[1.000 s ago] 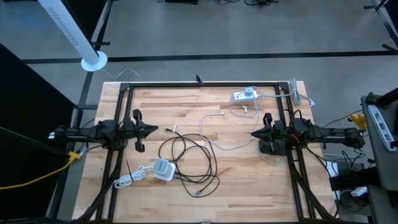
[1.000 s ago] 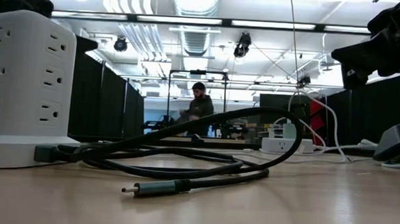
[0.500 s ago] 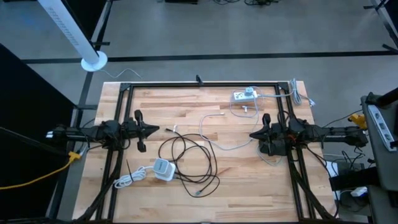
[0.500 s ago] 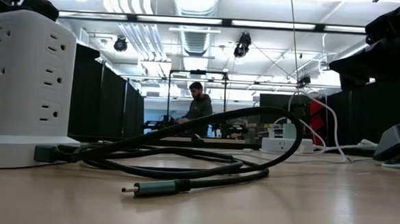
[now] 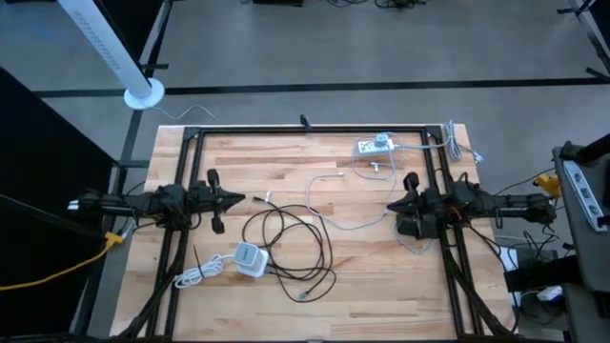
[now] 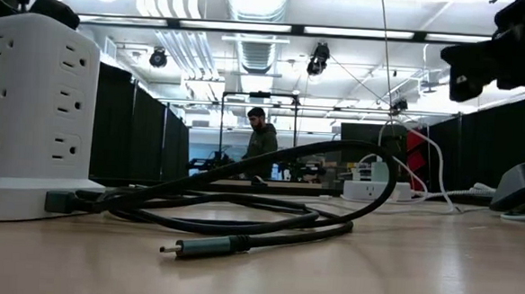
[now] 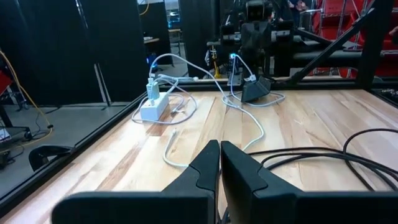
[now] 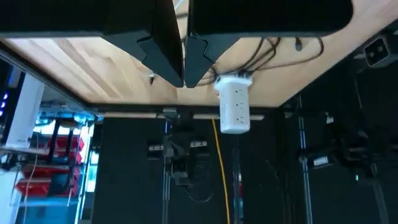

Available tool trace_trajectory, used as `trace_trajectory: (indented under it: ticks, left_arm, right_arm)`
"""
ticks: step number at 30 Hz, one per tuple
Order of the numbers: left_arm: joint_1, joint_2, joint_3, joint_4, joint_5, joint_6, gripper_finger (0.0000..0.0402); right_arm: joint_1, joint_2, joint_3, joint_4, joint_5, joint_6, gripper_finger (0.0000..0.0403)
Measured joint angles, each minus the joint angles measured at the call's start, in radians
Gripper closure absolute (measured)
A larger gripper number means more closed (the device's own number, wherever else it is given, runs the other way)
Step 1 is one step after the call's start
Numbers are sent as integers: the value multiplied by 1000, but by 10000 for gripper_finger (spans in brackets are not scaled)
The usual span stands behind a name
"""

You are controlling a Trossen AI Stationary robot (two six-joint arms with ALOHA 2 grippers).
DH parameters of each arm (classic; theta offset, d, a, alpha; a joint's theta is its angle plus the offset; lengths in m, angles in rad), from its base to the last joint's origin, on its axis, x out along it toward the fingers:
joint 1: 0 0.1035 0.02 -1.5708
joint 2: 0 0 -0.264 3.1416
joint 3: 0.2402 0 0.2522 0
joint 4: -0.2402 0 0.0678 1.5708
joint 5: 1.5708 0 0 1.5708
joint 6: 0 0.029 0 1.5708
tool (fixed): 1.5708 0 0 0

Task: Plug in charger cables
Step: Return to Home Position

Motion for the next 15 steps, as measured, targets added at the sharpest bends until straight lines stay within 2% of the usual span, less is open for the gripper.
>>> trace_trajectory:
  ticks: [5, 15]
  left_arm:
    - [0, 13, 0, 3, 0, 0, 402]
    - [0, 45, 1, 5, -1, 0, 402]
  right_arm:
    - [11, -1, -1, 58, 0, 0, 403]
    - [10, 2, -1, -13, -29, -2, 403]
